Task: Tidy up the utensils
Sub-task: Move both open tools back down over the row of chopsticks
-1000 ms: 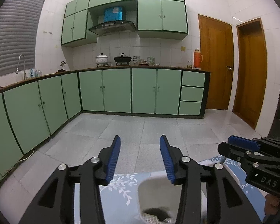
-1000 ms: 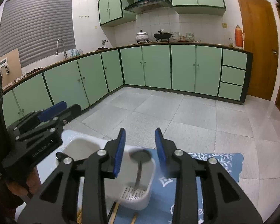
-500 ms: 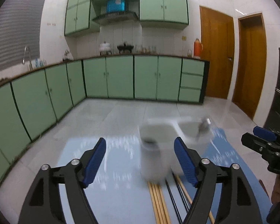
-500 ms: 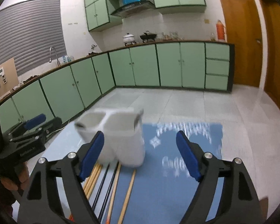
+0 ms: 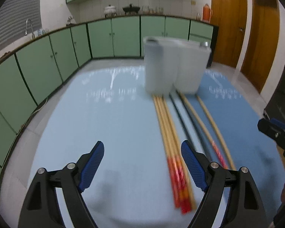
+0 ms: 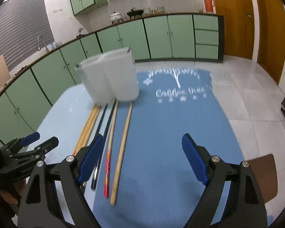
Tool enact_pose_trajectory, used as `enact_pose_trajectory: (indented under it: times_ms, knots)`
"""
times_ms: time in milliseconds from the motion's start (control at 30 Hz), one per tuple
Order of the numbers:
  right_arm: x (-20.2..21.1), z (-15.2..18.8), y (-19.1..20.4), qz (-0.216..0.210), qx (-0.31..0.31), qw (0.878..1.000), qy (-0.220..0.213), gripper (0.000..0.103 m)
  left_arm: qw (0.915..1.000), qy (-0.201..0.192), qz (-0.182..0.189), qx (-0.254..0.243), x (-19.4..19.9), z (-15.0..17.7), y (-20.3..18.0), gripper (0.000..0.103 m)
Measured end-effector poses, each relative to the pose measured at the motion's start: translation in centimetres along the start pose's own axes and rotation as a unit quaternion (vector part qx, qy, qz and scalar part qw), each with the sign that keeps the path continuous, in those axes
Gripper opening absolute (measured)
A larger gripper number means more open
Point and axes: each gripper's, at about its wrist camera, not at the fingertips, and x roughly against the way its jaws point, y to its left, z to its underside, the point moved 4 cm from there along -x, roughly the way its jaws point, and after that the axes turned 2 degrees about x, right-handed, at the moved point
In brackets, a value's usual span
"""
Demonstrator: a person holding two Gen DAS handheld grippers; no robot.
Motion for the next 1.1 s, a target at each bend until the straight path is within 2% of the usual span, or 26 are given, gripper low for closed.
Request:
enact_pose_trajectory:
  times_ms: [167, 400, 500, 567, 667, 767, 933, 1100]
  knots:
    - [-0.1, 2.5, 0.8, 0.001, 0.002, 1.0, 0.021, 0.074, 0.9997, 0.024, 0.003, 0.002, 0.0, 2.7, -0.2, 0.082]
    - [0.3, 5.1, 1.9, 0.001, 0.02, 0.999, 0.034, 0.064, 0.9995, 0.031, 0.004, 0.001, 0.1, 4.2, -1.0, 0.079]
    - [0.6, 5.6, 2.1, 0.0, 0.019, 0.999, 0.034, 0.061, 0.9995, 0.03, 0.003, 0.001, 0.1, 4.7, -0.9, 0.077]
    - [0.7, 5.9, 2.1, 0.0, 0.017, 0.999, 0.031, 0.06, 0.9994, 0.036, 0.003, 0.005, -0.1, 5.1, -0.8, 0.071]
    - [0.9, 6.2, 2.3, 0.001, 0.02, 0.999, 0.032, 0.059, 0.9993, 0.032, 0.008, 0.015, 0.0, 5.5, -0.6, 0.07]
    - [0.9, 6.4, 2.4, 0.001, 0.024, 0.999, 0.034, 0.058, 0.9993, 0.029, -0.001, 0.024, 0.1, 5.5, -0.3, 0.065]
    - [1.2, 6.6, 2.7, 0.0, 0.033, 0.999, 0.032, 0.055, 0.9986, 0.027, -0.01, 0.044, 0.4, 5.4, 0.5, 0.064]
    - [0.7, 7.2, 3.2, -0.001, 0.046, 0.998, 0.045, 0.048, 0.9993, 0.022, -0.002, 0.031, 1.2, 5.6, -0.1, 0.064]
